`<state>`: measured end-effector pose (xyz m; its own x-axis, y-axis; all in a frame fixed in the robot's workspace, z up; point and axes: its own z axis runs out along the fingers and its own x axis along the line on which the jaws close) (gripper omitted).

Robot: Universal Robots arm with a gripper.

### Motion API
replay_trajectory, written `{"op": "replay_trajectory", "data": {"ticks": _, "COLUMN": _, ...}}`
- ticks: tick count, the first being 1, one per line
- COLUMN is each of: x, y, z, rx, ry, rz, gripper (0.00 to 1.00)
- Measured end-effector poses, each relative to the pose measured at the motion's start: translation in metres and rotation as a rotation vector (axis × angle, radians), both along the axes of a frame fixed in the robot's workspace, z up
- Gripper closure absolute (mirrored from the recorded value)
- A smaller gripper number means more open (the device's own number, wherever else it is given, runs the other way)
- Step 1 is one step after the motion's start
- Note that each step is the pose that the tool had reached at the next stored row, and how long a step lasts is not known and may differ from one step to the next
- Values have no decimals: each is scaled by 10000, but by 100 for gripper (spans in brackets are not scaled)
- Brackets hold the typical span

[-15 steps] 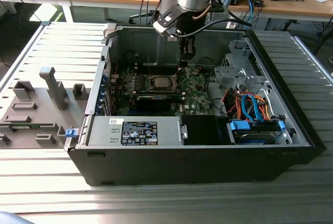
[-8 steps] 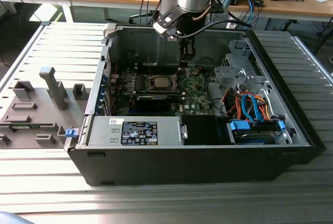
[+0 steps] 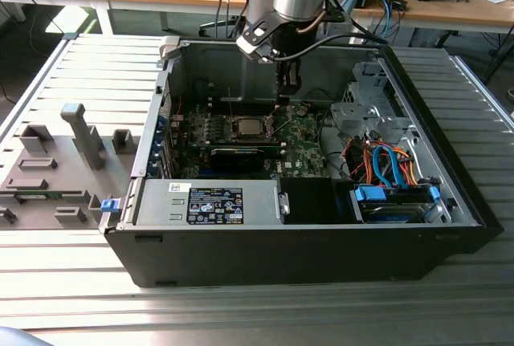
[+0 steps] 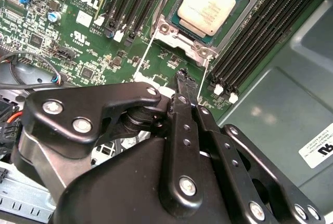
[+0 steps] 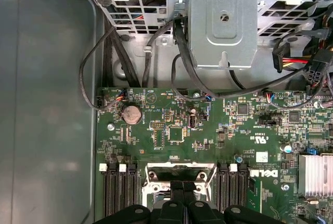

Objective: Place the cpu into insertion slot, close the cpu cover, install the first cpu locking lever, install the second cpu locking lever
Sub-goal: 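Close the cpu cover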

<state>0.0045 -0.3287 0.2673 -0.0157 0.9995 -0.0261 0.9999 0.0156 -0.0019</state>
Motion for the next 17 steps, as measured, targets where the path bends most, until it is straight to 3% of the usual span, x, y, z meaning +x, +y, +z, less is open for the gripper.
{"op": "replay_trajectory", "data": {"ticks": 6, "x": 47, "y": 0, "z": -8, "rx": 1, "ry": -1, "rz": 1, "gripper": 89}}
{"op": "replay_trajectory", "data": {"ticks": 17, "x": 229, "y": 0, "z": -8, "rx": 1, "ry": -1, "rz": 2, "gripper": 89}}
